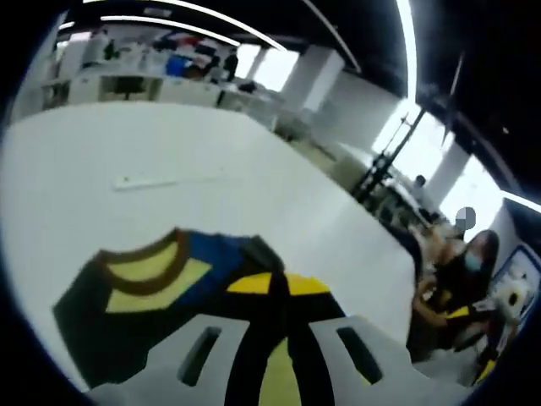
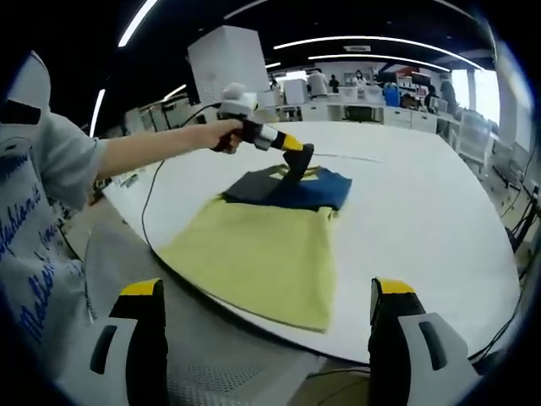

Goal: Fold the garment on the visible template until the final outline fits inside the template.

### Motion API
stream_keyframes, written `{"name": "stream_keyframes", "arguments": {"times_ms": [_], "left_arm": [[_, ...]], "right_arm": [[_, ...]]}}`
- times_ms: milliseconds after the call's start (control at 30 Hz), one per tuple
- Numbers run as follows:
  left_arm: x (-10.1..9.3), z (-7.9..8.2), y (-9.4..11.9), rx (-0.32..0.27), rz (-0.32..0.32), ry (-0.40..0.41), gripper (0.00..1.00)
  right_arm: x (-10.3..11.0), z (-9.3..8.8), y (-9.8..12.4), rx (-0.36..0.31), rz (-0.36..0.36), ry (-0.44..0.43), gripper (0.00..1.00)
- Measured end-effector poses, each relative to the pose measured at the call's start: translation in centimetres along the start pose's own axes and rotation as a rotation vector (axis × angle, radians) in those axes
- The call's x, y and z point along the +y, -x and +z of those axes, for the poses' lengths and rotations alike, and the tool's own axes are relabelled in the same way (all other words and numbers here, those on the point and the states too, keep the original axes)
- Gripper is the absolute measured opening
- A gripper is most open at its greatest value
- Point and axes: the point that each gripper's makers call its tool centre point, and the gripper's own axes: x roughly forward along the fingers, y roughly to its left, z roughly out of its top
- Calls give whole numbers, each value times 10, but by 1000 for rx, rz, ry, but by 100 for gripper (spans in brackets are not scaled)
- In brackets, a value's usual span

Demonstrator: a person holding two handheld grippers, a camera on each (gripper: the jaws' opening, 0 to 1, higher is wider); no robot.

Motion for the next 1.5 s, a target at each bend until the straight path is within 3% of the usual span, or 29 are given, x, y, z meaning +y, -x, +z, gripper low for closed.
{"name": "stream_keyframes", "arguments": {"times_ms": [133,500,800,867,1500], "left_arm": [[3,-11,-11,41,1,25,0],[1,-16,-30,68,-5,25,0],[-2,-30,-47,108,-16,36,0],[-7,-32,-50,117,-44,72,0],[-4,-55,-73,183,-24,88,0]], "right_arm": [[0,-2,-1,9,2,2,100],[-4,-3,-1,-2,-10,-22,100],[-6,-5,-1,-4,-14,-34,100],[-7,-6,-1,-5,-16,-40,100],[-7,-11,-2,-8,-16,-66,100]]}}
